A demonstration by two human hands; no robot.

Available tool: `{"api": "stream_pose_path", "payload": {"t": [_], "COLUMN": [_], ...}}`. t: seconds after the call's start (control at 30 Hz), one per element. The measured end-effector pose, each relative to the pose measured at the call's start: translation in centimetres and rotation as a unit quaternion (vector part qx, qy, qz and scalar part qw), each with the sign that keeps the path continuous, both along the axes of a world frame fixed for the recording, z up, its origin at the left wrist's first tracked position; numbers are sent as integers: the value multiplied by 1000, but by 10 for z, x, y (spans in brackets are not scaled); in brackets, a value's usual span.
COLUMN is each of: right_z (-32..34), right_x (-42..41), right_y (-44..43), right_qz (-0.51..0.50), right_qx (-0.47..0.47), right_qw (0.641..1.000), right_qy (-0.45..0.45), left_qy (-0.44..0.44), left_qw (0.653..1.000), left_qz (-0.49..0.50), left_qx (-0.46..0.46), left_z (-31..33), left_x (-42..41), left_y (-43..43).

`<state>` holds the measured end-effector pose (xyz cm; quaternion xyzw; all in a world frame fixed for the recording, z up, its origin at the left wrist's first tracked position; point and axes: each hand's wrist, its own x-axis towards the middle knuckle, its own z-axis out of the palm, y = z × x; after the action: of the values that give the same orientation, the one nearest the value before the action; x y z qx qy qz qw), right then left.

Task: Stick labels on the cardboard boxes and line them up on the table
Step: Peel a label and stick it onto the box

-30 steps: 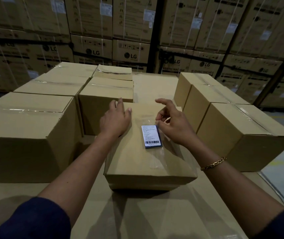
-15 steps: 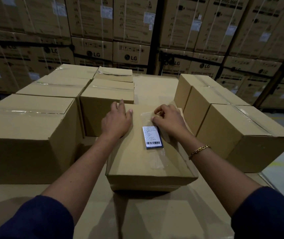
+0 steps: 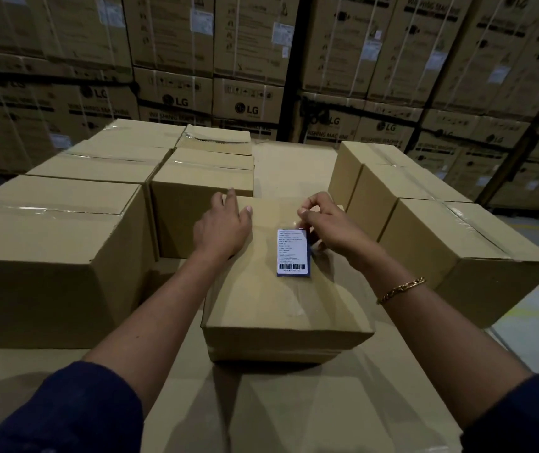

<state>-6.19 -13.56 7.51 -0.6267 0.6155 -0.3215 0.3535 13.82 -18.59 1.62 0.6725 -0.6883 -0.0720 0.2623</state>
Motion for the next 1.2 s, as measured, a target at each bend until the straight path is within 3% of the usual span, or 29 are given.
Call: {"api": "stream_pose_path", "payload": {"t": [0.17,0.33,0.5,0.7,0.8,0.93,1.1,1.2], "right_z": [-3,-20,-29,-27,-3,47,32,14], "right_x": [-19,-22,-28,-24,-22,-35,-61,-64], "right_y": [8,22,37,64,86,122,128,136], "right_qz": [79,77,62,30,70,37,-42,-46], "right_qx": [68,56,70,88,39,-75,-96,-98], "right_qw": [992,995,995,984,987,968,978,983], "right_qy": [-76,-30,-36,-151,-136,-236,-182,-145], "left_qy": [-2,2,0,0,-16,-40,38,78], "left_qw": [1000,993,988,992,995,997,982,980], "left_qz": [-6,-80,-40,-22,-8,-12,-92,-90], "left_qx": [19,86,150,127,94,71,163,159], "left_z": [-2,-9,-27,-24,-23,-22,-11,-12], "left_x": [2,-6,-13,-15,-12,-12,-2,10], "left_y": [-6,-21,-28,-24,-21,-18,-8,21]}}
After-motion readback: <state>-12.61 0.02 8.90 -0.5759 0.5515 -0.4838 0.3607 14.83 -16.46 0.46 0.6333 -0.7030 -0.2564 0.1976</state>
